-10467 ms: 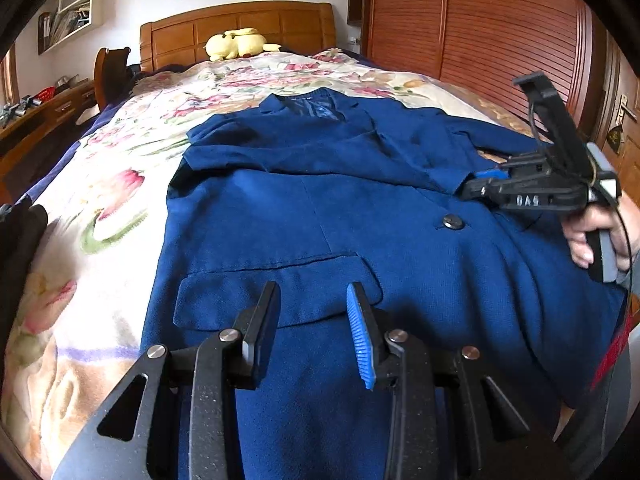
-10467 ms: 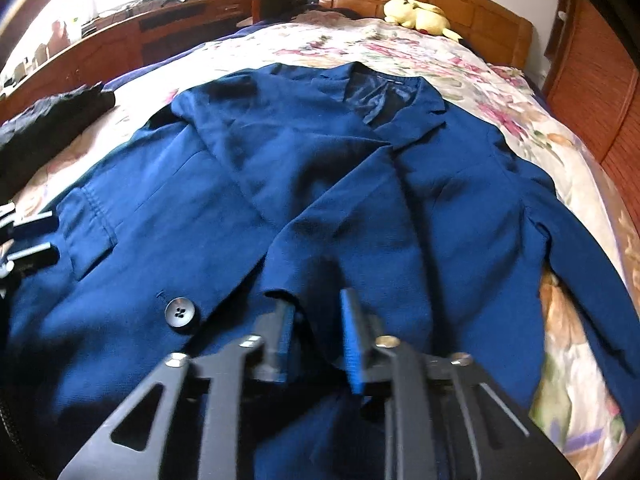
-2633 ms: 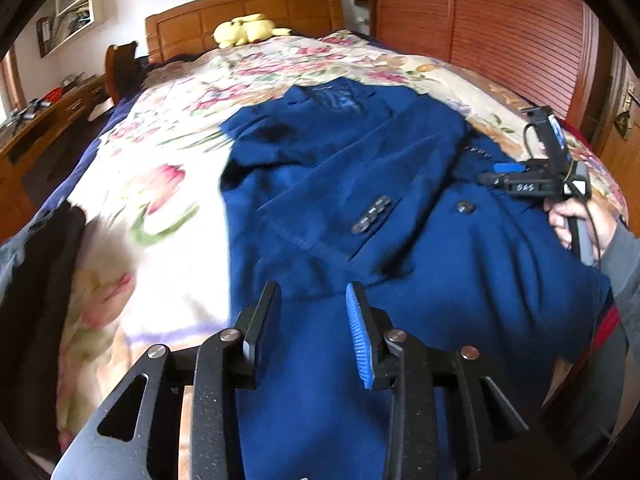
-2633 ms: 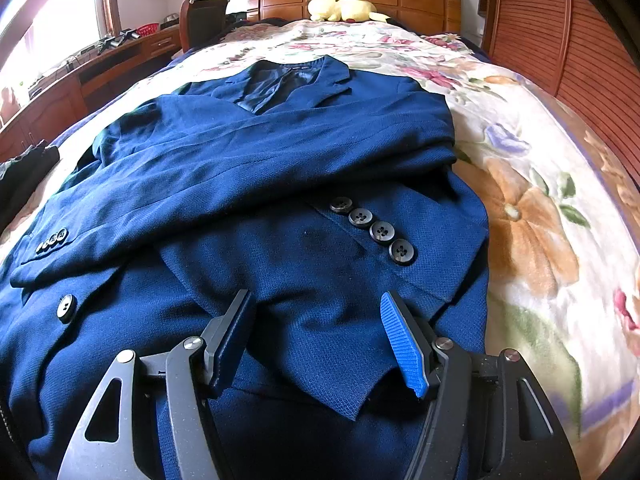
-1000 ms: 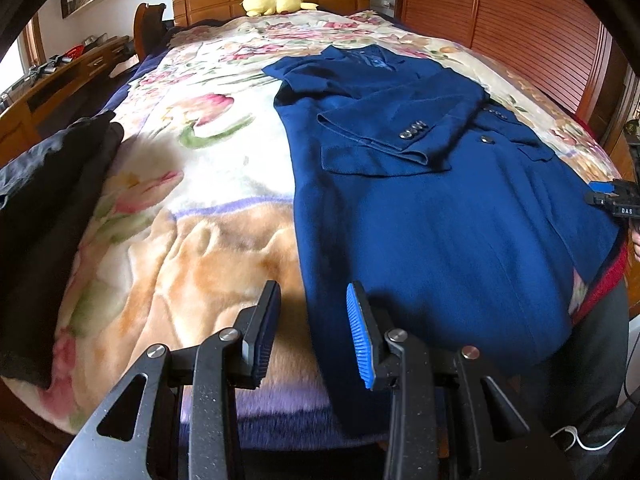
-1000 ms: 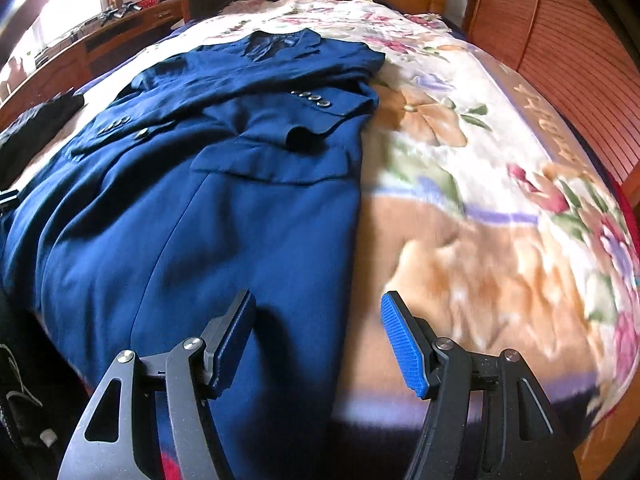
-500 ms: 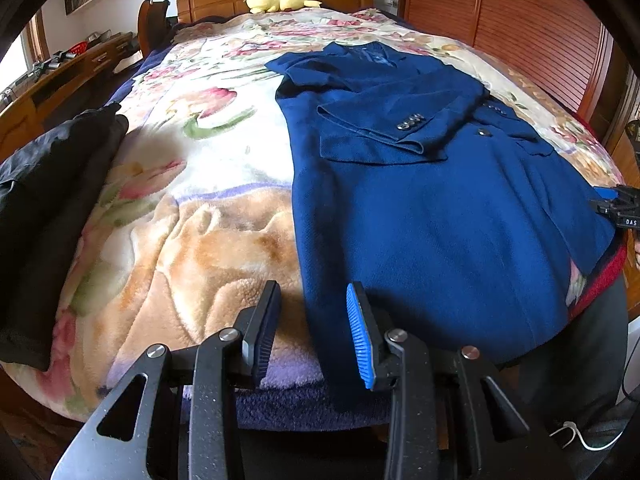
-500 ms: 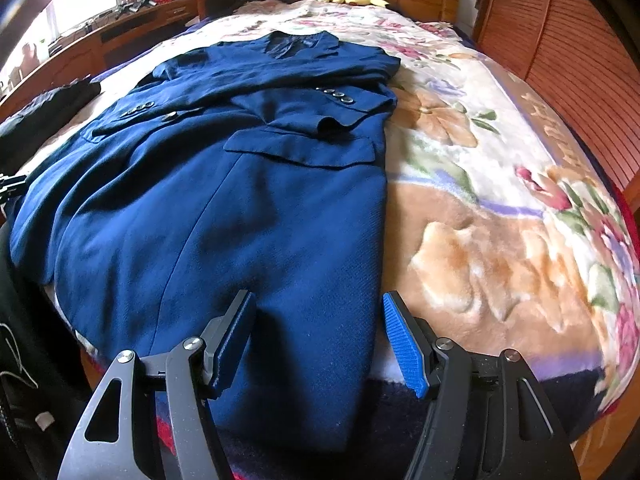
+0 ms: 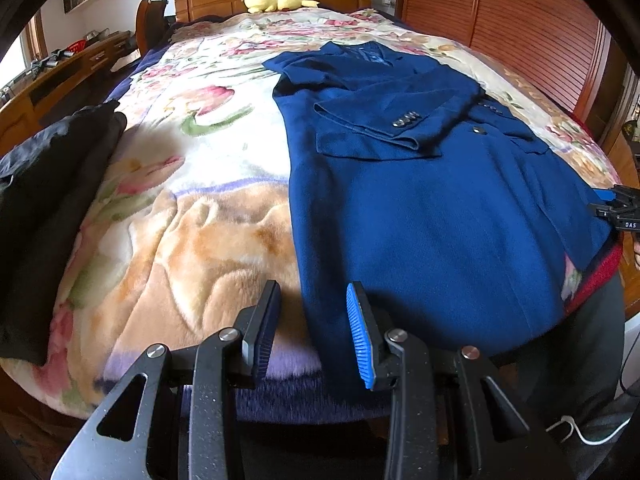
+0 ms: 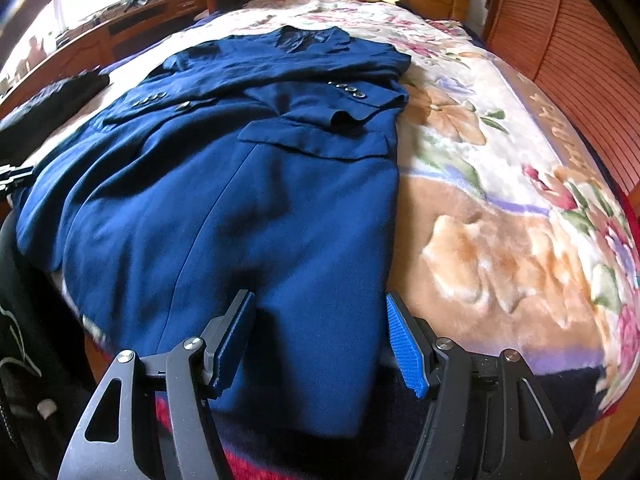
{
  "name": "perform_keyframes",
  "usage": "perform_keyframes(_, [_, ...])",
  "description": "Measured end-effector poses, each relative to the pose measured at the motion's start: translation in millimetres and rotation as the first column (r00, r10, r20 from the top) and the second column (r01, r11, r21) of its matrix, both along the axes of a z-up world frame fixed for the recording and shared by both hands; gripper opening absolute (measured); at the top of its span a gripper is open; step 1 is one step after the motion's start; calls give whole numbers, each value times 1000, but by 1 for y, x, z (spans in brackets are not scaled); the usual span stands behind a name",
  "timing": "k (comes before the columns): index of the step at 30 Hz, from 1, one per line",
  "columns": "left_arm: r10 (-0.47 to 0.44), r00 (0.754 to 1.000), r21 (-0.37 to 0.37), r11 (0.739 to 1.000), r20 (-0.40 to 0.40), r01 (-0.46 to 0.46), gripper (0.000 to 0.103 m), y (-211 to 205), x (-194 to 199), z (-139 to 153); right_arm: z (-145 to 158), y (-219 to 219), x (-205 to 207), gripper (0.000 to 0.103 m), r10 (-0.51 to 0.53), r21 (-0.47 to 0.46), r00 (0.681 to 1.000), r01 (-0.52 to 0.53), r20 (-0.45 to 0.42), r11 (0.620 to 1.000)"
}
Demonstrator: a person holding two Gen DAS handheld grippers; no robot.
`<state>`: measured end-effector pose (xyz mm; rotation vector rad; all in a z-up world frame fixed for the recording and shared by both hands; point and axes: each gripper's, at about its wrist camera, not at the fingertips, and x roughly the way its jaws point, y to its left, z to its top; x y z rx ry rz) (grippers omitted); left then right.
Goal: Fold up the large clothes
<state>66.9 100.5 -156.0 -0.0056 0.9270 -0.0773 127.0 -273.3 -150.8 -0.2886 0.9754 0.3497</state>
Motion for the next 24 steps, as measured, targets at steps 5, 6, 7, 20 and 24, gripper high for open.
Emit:
perform_keyframes(5, [8,1000,-33,999,6,-8,35,2,-10,0,1,-2,-5,56,6,36,1000,-5,-23,999])
perform_keyframes(6, [14,1000,-39,999,11,-13,35,2,-11,-1,0,-2,-5,52,10,45,1000,-9,-25,999])
perform_keyframes(7, [20,1000,-50,999,18,-19,34,3,-10,-1,1,0,-5,41,17,55,1000,-16,-25,998])
perform_keyframes(20, [-27,968,-66,997,248,44,3,-9,-5,86,73,-6,-12,7,-25,186,977,-16,213,982])
perform_keyframes(24, [-52,941,-40,997,335,70,3,-24,-5,126,102,1,-16,7,0,175,962,-50,272,983])
